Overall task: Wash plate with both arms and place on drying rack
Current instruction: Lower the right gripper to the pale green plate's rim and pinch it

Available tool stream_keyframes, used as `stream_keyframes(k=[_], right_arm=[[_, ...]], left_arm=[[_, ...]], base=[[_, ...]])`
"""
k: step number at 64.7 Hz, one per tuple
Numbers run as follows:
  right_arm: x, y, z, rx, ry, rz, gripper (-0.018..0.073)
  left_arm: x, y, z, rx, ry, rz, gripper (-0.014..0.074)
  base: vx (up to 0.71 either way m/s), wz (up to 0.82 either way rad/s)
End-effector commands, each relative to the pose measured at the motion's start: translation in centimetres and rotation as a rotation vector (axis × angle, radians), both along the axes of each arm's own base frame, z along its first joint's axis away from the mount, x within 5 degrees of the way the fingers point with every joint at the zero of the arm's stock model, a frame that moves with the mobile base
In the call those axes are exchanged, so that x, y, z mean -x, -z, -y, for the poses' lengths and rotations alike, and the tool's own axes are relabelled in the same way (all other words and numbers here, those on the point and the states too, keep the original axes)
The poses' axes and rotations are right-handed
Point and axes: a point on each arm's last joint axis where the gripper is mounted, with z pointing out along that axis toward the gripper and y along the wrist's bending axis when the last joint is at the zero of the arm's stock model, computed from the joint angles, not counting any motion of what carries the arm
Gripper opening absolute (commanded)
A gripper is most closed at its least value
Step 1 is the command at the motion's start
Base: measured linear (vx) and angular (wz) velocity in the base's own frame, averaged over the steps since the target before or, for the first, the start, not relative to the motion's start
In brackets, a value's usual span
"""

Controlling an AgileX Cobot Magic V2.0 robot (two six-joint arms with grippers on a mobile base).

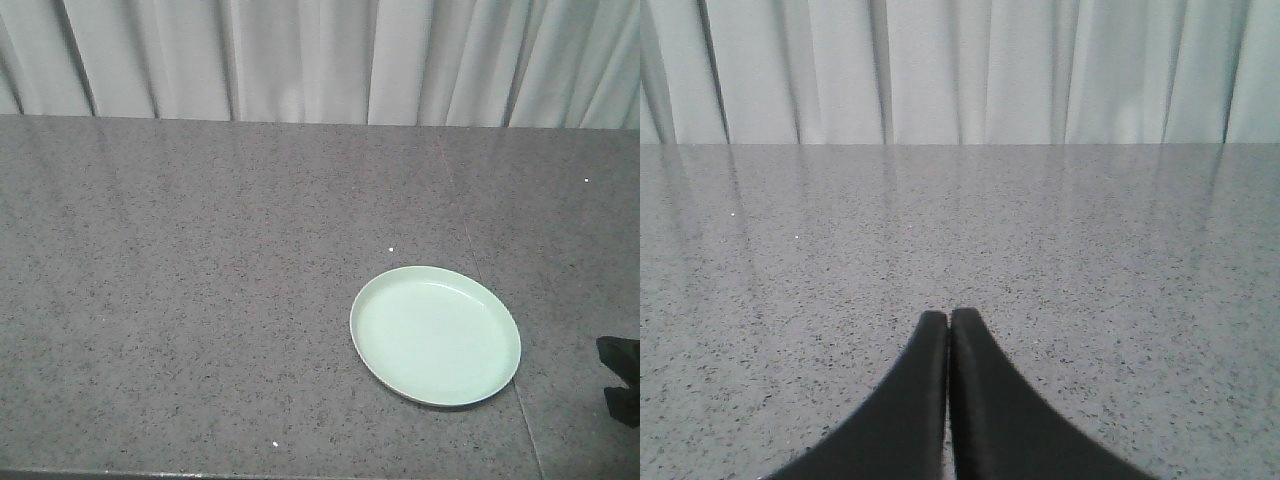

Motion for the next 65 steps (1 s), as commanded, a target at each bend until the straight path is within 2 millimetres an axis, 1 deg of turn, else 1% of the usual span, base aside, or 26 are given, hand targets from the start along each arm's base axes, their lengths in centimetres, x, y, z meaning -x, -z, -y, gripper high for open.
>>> stream_keyframes(k=[1, 6, 15, 25, 32, 42, 56, 62, 65], right_arm=[[-0.8, -1.8, -0.7, -0.002, -0.098, 0.144, 0.0418], [-1.1, -1.9, -1.0, -0.034, -0.121, 0.153, 0.0418], [-2.6, -2.2, -1.0, -0.082, -0.102, 0.111, 0.0418], [-4.8, -3.2, -0.8, -0.106, -0.071, 0.063, 0.0418], [-6.6, -3.3, -0.5, -0.099, -0.051, -0.005, 0.0418], [-9.3, -2.9, -0.1, -0.133, 0.006, -0.131, 0.0418], [-12.1, -2.1, -0.2, -0.188, 0.032, -0.265, 0.0418], [-13.0, -1.8, -1.0, -0.163, 0.013, -0.311, 0.0418], [-13.5, -1.6, -1.8, -0.129, -0.004, -0.327, 0.0418]], left_arm=[[0.0, -0.2, 0.0, 0.014, -0.001, 0.075, -0.0006], [0.0, -0.2, 0.0, 0.014, -0.001, 0.075, -0.0006], [0.0, -0.2, 0.0, 0.014, -0.001, 0.075, -0.0006], [0.0, -0.2, 0.0, 0.014, -0.001, 0.075, -0.0006], [0.0, -0.2, 0.0, 0.014, -0.001, 0.075, -0.0006], [0.0, -0.2, 0.0, 0.014, -0.001, 0.075, -0.0006], [0.0, -0.2, 0.0, 0.014, -0.001, 0.075, -0.0006], [0.0, -0.2, 0.0, 0.014, -0.001, 0.075, -0.0006], [0.0, -0.2, 0.0, 0.014, -0.001, 0.075, -0.0006]], base=[[0.00, 0.00], [0.00, 0.00], [0.00, 0.00], [0.00, 0.00], [0.00, 0.00], [0.00, 0.00], [0.00, 0.00], [0.00, 0.00], [0.00, 0.00]])
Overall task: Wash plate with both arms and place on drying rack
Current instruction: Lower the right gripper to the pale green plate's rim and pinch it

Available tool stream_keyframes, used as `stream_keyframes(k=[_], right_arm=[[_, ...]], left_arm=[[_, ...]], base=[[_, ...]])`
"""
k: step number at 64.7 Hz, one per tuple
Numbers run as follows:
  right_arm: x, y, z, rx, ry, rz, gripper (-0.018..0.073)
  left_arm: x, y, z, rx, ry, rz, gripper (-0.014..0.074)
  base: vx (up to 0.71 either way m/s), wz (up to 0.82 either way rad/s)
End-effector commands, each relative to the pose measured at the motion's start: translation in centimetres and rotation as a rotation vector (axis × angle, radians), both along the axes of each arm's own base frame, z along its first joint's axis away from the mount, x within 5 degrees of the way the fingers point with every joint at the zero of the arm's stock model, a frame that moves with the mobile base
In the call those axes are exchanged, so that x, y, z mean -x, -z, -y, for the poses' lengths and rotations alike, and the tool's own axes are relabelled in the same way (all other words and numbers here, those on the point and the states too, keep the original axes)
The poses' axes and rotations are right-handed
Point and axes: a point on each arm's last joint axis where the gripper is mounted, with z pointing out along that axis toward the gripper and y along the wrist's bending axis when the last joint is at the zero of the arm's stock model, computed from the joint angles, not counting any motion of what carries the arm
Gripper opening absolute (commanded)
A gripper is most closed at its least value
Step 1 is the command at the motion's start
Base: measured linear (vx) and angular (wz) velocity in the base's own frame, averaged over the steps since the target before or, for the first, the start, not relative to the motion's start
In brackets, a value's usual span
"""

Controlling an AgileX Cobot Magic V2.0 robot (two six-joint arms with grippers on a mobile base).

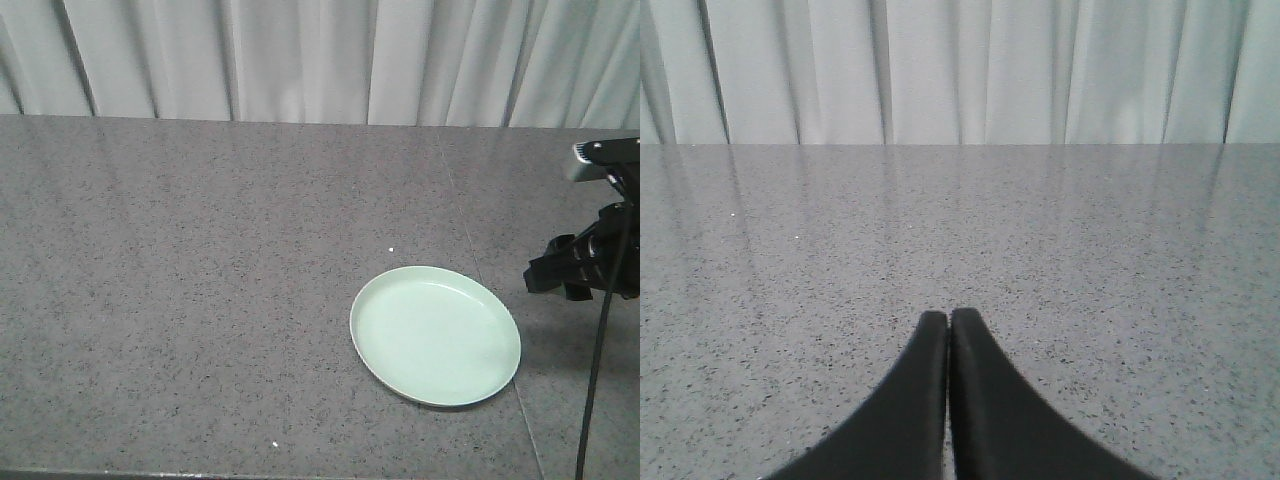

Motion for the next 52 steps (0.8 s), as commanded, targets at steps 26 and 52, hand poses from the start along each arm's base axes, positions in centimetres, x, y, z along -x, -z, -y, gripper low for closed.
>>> stream_keyframes(k=[26, 52], right_arm=[[-4.0, 0.2, -3.0, 0.113, 0.106, -0.185, 0.0418], [-5.8, 4.0, -3.4, 0.111, 0.119, -0.319, 0.0418]], left_arm=[[0.0, -0.2, 0.0, 0.014, -0.001, 0.075, -0.0006], [0.0, -0.2, 0.0, 0.014, -0.001, 0.075, -0.0006]], base=[[0.00, 0.00], [0.00, 0.00]])
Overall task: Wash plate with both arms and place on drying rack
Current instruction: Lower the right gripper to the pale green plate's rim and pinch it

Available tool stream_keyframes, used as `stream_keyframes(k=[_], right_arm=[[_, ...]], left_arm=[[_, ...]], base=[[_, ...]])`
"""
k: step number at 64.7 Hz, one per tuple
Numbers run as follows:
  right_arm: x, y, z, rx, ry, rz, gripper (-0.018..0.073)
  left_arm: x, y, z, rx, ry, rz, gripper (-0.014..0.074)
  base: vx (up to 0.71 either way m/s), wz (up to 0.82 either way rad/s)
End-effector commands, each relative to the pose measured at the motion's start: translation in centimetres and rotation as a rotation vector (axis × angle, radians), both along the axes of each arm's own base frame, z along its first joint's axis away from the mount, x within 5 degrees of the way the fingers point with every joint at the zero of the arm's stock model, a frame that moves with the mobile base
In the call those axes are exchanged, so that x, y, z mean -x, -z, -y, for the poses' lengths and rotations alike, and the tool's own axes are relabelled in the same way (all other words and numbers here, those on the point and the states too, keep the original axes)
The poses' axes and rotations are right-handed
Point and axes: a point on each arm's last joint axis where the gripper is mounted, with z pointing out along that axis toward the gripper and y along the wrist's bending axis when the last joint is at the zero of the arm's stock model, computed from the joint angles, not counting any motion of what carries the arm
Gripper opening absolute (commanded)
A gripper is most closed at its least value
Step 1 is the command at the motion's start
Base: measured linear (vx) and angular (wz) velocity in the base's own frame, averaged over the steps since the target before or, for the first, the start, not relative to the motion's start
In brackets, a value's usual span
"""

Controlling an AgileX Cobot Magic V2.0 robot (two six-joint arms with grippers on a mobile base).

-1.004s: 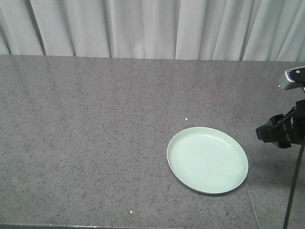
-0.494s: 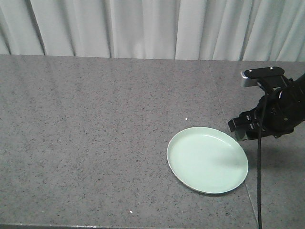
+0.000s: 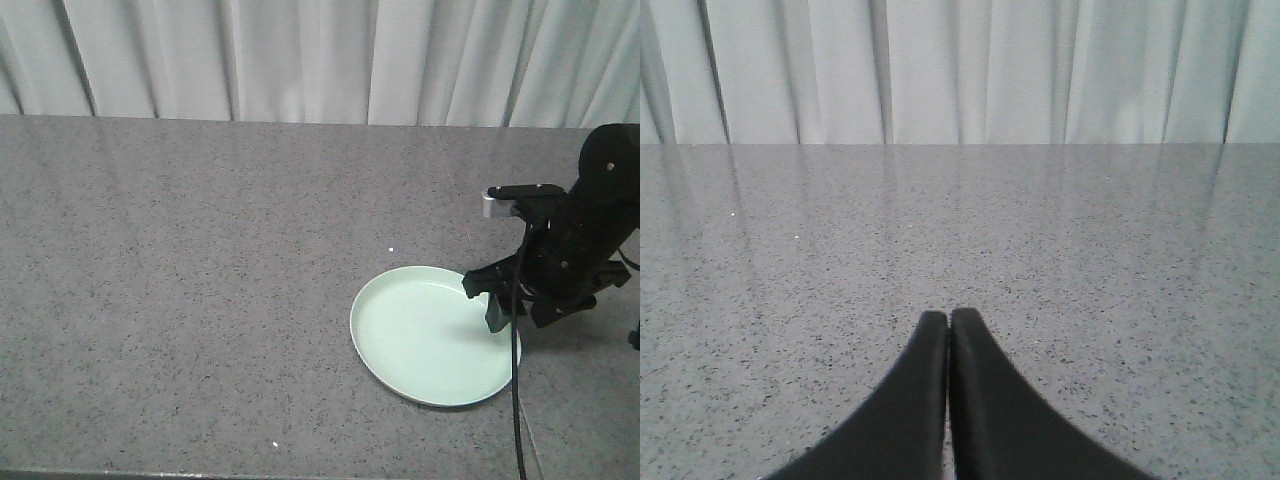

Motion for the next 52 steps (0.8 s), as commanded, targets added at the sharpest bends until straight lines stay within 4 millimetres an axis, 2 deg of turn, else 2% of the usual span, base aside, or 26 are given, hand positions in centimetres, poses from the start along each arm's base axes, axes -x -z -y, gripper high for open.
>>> stream_keyframes(k=[1, 21, 26, 32, 44, 52], right_arm=[[-0.5, -1.4, -0.2, -0.022, 0.006, 0.065, 0.0418], [-1.1, 0.1, -0.3, -0.022, 0.015, 0.027, 0.0416], [-1.2, 0.2, -0.3, -0.022, 0.022, 0.035, 0.0388], [-1.3, 0.2, -0.2, -0.022, 0.029, 0.041, 0.0300], [-1.4, 0.1, -0.2, -0.021, 0.031, 0.052, -0.0017], [-1.5, 0.1, -0.2, -0.023, 0.031, 0.071, -0.0010]], left_arm=[[0.0, -0.2, 0.0, 0.014, -0.001, 0.075, -0.0006], [0.0, -0.2, 0.0, 0.014, -0.001, 0.075, -0.0006], [0.0, -0.2, 0.0, 0.014, -0.001, 0.075, -0.0006], [0.0, -0.2, 0.0, 0.014, -0.001, 0.075, -0.0006], [0.0, -0.2, 0.0, 0.014, -0.001, 0.075, -0.0006], [0.0, -0.2, 0.0, 0.014, -0.001, 0.075, -0.0006]], base=[[0.00, 0.00], [0.00, 0.00], [0.00, 0.00], [0.00, 0.00], [0.00, 0.00], [0.00, 0.00]])
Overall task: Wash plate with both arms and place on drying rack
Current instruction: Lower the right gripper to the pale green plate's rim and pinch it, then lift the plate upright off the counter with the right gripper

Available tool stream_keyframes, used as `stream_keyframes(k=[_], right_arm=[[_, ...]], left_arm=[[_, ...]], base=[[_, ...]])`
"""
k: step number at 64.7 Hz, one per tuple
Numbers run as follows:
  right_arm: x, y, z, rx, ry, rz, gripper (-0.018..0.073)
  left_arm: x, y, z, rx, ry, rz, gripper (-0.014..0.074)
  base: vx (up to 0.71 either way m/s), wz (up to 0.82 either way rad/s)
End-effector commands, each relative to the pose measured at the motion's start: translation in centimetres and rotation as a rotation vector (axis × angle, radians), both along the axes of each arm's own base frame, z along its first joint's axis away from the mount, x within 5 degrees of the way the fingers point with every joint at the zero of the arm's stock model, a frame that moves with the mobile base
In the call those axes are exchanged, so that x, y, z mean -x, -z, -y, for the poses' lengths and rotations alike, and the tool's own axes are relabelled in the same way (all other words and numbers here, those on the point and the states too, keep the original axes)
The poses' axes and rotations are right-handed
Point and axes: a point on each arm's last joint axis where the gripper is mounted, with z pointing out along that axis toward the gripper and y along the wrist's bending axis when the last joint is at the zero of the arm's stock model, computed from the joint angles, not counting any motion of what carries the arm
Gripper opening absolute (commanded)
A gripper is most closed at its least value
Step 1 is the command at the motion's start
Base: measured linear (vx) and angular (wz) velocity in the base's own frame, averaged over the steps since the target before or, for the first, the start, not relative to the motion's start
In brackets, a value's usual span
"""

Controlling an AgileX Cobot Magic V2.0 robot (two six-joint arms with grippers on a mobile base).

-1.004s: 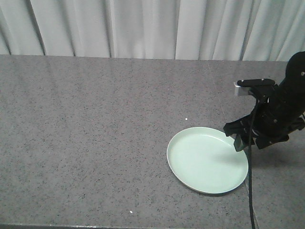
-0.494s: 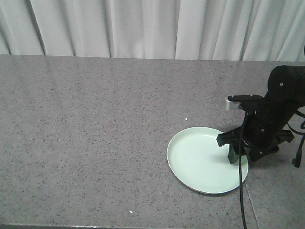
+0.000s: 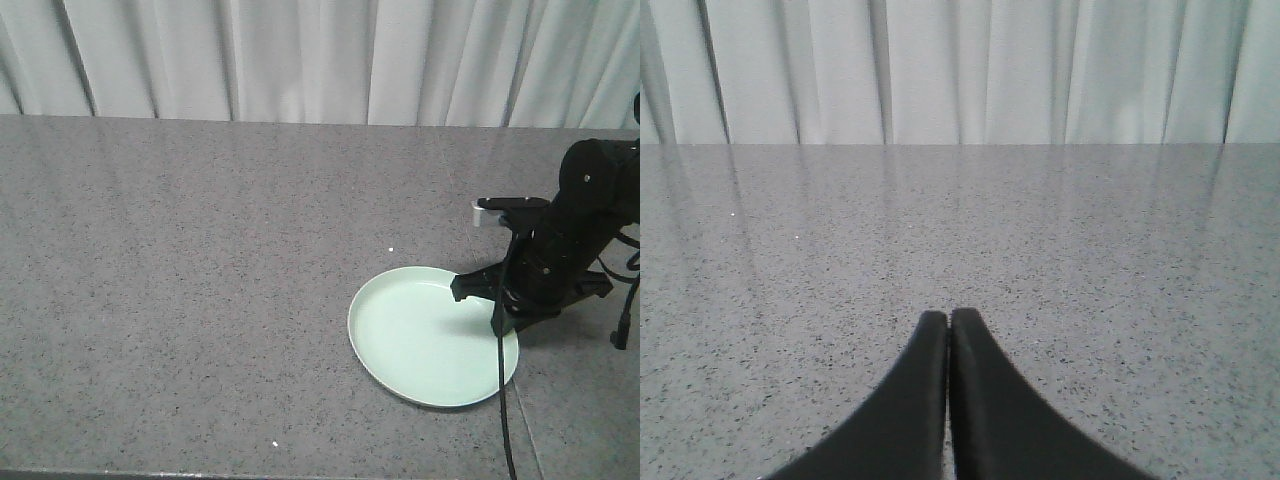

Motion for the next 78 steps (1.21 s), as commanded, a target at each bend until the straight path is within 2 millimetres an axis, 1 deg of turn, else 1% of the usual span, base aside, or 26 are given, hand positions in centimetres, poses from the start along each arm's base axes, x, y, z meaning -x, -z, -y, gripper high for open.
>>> stream_keyframes(k=[1, 6, 11, 22, 29, 42, 58, 70, 78], right_arm=[[-0.3, -2.2, 0.1, -0.002, -0.005, 0.104, -0.0010], [-0.2, -2.5, 0.2, -0.004, -0.014, 0.133, -0.0009], [0.2, -3.2, 0.2, -0.013, -0.009, 0.208, -0.0009], [2.1, -5.6, 0.3, -0.067, 0.032, 0.422, -0.0009], [3.2, -7.5, 0.4, -0.086, 0.034, 0.532, -0.0009], [5.0, -11.8, 0.5, -0.116, 0.007, 0.749, -0.0009], [7.3, -15.7, 0.4, -0.147, -0.074, 0.948, -0.0008], [8.4, -17.7, 0.4, -0.143, -0.112, 1.083, -0.0006], [8.7, -18.4, 0.6, -0.121, -0.119, 1.142, -0.0005]], left_arm=[[0.0, -0.2, 0.0, 0.014, -0.001, 0.075, -0.0006], [0.0, -0.2, 0.0, 0.014, -0.001, 0.075, -0.0006], [0.0, -0.2, 0.0, 0.014, -0.001, 0.075, -0.0006], [0.0, -0.2, 0.0, 0.014, -0.001, 0.075, -0.0006], [0.0, -0.2, 0.0, 0.014, -0.001, 0.075, -0.0006], [0.0, -0.2, 0.0, 0.014, -0.001, 0.075, -0.0006], [0.0, -0.2, 0.0, 0.014, -0.001, 0.075, -0.0006], [0.0, -0.2, 0.0, 0.014, -0.001, 0.075, -0.0006], [0.0, -0.2, 0.0, 0.014, -0.001, 0.075, -0.0006]], base=[[0.00, 0.00], [0.00, 0.00], [0.00, 0.00], [0.00, 0.00], [0.00, 0.00], [0.00, 0.00], [0.00, 0.00], [0.00, 0.00], [0.00, 0.00]])
